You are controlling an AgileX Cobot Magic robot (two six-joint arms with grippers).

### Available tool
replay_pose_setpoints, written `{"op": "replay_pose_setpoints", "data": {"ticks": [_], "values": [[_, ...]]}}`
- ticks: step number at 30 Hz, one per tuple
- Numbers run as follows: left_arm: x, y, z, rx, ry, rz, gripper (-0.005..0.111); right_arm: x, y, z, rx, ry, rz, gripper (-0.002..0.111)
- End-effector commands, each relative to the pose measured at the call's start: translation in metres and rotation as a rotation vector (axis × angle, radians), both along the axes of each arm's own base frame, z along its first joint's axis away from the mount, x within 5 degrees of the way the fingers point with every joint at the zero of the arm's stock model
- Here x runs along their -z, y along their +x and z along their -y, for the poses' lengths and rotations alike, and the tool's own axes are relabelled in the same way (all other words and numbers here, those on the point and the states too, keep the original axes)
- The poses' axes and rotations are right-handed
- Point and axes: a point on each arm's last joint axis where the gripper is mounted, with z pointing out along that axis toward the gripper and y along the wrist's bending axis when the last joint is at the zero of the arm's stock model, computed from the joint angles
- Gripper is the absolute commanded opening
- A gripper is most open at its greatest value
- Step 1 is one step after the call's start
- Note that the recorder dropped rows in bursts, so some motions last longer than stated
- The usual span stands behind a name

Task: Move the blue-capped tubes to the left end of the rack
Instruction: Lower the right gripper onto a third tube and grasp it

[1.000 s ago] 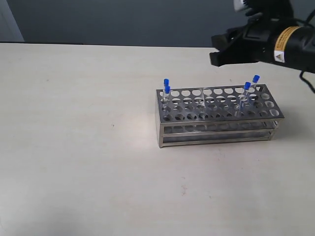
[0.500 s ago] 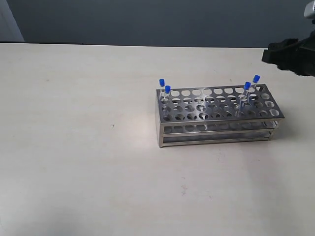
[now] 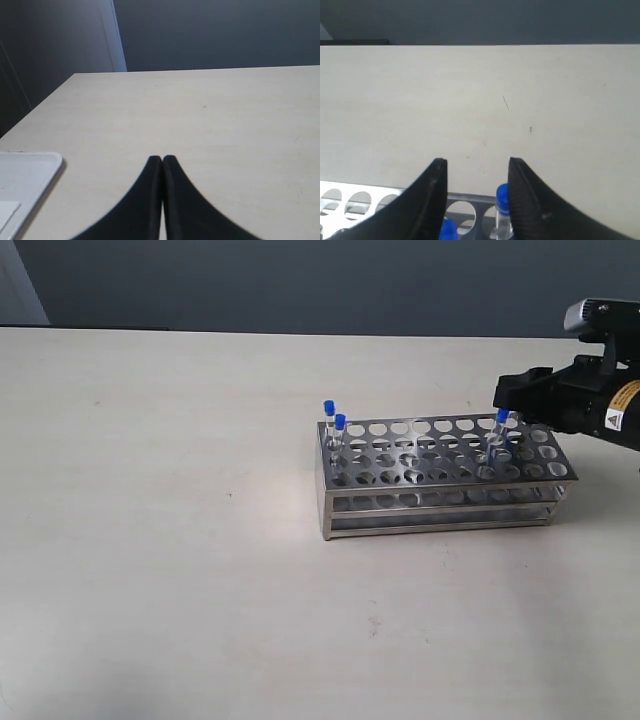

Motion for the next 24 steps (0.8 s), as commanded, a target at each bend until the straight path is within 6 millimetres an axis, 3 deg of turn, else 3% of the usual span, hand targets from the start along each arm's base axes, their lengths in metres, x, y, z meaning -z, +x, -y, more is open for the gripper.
{"op": "replay_pose_setpoints", "data": {"ticks": [1,10,18,24], "values": [[-0.0004,-0.0001,0.0003,0.005,0.001,0.011,0.000,0.0098,0.0037,-0.0002,-0.026,-0.006,0.004,0.039],[-0.0004,-0.0001,0.0003,0.005,0.001,0.011,0.000,0.0169,0.0059,-0.0014,-0.052,-0.024,0.024,0.039],[-0.0004,-0.0001,0.0003,0.005,0.001,0.011,0.000,0.0074,0.0079,-0.0057,-0.081,0.028,0.114,0.039],[-0.0004,-0.0001,0.0003,0.005,0.001,0.011,0.000,0.0133,0.0071,-0.0013,-0.068,-0.060,0.073,0.039]]}}
